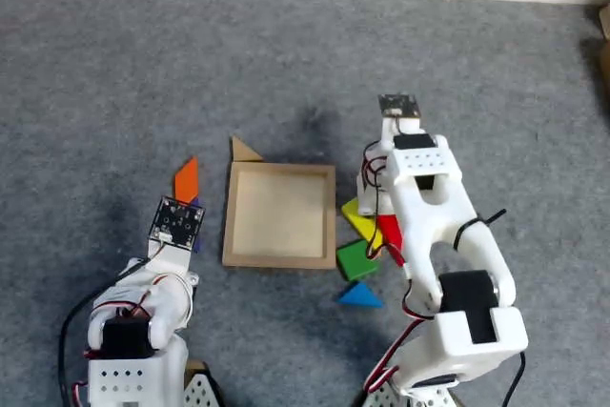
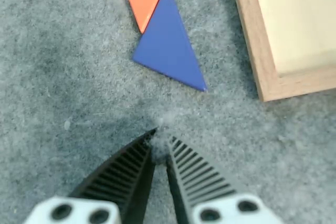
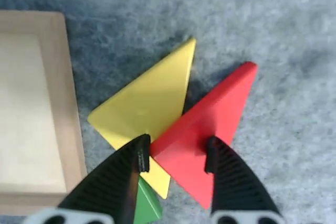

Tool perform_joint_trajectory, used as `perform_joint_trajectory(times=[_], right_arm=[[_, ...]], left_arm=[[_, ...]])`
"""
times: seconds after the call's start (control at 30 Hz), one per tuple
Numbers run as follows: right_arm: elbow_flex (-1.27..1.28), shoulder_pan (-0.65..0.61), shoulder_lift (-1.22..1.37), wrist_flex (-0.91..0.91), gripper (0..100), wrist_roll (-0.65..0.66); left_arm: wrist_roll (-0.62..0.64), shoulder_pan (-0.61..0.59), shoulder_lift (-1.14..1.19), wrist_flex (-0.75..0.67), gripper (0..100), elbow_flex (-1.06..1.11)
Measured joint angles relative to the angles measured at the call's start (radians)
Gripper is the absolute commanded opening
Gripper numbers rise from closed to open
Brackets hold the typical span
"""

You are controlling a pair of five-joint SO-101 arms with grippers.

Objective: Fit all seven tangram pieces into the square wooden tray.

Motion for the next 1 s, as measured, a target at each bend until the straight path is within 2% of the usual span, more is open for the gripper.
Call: perform_joint_trajectory(times=[0.23,0.73,1.0], right_arm=[[0.018,0.048,-0.106,-0.002,8.3,0.005],[0.008,0.180,-0.132,0.061,5.2,0.005],[0.021,0.262,-0.124,0.112,5.1,0.060]], left_arm=[[0.000,0.000,0.000,0.000,0,0.000],[0.000,0.000,0.000,0.000,0,0.000],[0.000,0.000,0.000,0.000,0,0.000]])
